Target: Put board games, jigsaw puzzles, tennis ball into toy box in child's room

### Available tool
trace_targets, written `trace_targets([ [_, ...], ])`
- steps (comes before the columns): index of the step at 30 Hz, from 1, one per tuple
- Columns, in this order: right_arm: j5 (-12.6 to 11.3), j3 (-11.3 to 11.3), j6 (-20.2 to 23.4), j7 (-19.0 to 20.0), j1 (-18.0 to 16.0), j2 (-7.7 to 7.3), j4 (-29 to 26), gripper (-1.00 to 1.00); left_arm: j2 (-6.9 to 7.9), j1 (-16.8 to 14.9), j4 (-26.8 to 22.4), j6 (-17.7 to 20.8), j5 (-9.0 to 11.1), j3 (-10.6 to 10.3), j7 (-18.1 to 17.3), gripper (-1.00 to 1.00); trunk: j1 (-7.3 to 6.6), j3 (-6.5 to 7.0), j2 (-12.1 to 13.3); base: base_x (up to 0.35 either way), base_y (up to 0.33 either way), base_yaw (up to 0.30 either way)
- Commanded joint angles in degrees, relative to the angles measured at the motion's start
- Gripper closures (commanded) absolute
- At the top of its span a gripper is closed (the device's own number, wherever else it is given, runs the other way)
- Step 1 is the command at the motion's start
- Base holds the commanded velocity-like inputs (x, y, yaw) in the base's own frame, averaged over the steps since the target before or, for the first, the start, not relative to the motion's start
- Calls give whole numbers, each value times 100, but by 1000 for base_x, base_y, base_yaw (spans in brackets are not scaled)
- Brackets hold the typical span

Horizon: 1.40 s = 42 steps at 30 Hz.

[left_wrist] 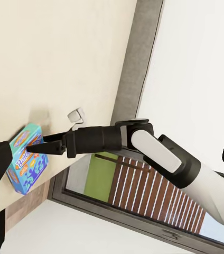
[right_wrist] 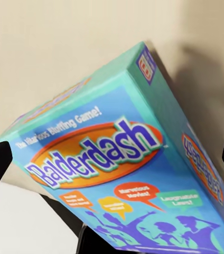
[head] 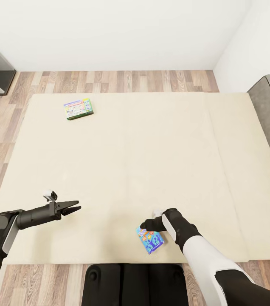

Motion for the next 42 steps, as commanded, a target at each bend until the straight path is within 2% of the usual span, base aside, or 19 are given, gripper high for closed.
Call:
trace_targets([
  [1,-19,9,31,-5,-1,0,-7,-100,2,-1,-2,59,5,-1,-16,-100,3,-6,-9,0,0,0],
  [11,-35,-23,64,-7,12,0,-6,-100,1,-1,-2,55,5,2,-16,-100,3,-6,-9,0,0,0],
  [22,-83,-258,240,-6,19,0,2,-100,2,-1,-2,53,5,5,-16,-100,3,-6,-9,0,0,0],
  [31,-123,-293,580,2,48,0,5,-100,2,-1,-2,56,5,7,-16,-100,3,-6,-9,0,0,0],
  [42,-126,-293,629,-4,52,0,11,-100,2,-1,-2,54,5,7,-16,-100,3,-6,-9,0,0,0],
])
